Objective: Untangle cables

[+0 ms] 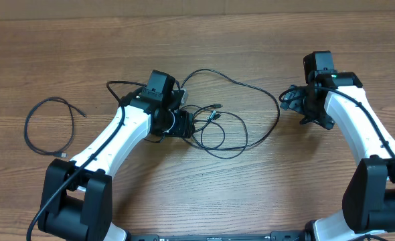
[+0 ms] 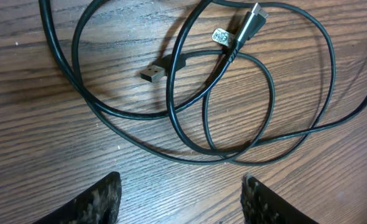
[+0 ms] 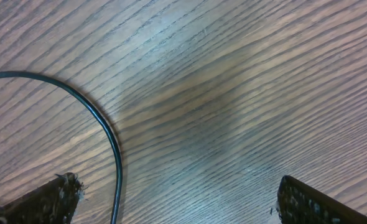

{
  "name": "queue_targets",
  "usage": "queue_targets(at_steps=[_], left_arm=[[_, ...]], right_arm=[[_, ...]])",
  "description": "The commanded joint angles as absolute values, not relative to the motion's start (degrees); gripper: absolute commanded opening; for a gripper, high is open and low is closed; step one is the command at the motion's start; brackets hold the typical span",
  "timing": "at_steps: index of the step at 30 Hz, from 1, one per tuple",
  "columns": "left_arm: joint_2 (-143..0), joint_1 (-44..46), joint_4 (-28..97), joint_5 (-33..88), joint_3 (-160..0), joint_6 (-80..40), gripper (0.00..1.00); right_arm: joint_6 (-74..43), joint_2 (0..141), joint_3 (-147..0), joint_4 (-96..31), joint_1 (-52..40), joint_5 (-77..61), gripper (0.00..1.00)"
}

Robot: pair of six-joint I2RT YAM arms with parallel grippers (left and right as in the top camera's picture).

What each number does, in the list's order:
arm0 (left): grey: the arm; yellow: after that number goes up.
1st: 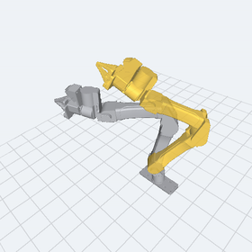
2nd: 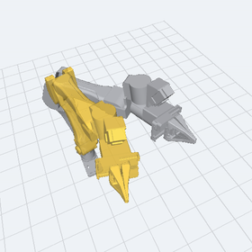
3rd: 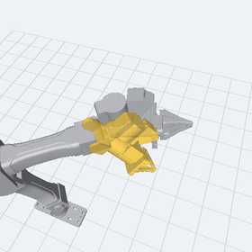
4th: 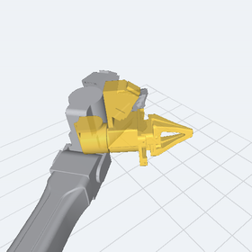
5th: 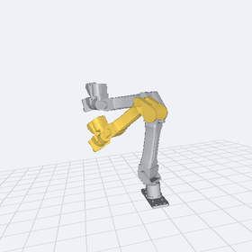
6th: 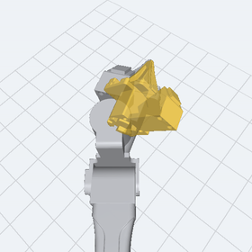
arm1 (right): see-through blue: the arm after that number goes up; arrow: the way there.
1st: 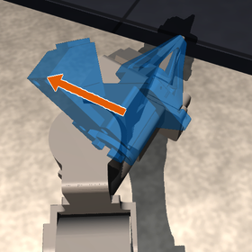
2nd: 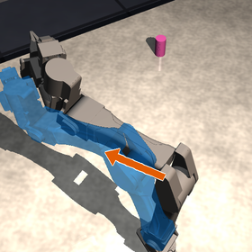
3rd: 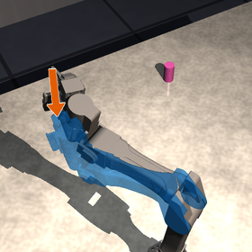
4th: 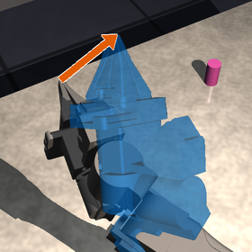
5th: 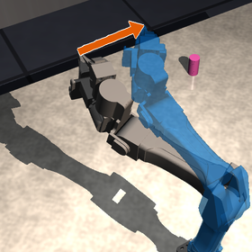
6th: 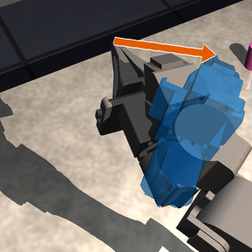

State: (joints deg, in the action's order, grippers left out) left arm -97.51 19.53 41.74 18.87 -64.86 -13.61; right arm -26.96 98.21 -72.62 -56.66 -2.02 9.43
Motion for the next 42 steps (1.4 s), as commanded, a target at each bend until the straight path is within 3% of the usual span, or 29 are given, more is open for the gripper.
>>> queue_targets(at_steps=[1, 24, 29, 32, 37, 40, 42], left_arm=[[-97.1, 20.2, 41.6, 19.1, -64.9, -14.4, 0.62], [-97.1, 35.8, 38.7, 12.3, -64.9, -22.0, 0.65], [-97.1, 38.4, 38.0, 9.6, -64.9, -23.4, 0.69], [-97.1, 39.1, 38.1, 7.8, -64.9, -23.4, 0.79], [-97.1, 39.2, 38.1, 7.5, -64.9, -23.5, 0.79], [-97.1, 39.2, 38.1, 7.6, -64.9, -24.8, 0.77], [-97.1, 39.2, 38.3, 8.2, -64.9, -24.9, 0.63]], right_arm=[[-26.9, 98.5, -72.3, -56.6, -2.1, 10.3, 1.0], [-26.9, 98.5, -72.3, -56.6, -2.1, 10.3, 1.0], [-26.9, 98.5, -72.3, -56.6, -2.1, 10.3, 1.0], [-26.9, 98.5, -72.3, -56.6, -2.1, 10.3, 1.0], [-26.9, 98.5, -72.3, -56.6, -2.1, 10.3, 1.0], [-26.9, 98.5, -72.3, -56.6, -2.1, 10.3, 1.0], [-26.9, 98.5, -72.3, -56.6, -2.1, 10.3, 1.0]])
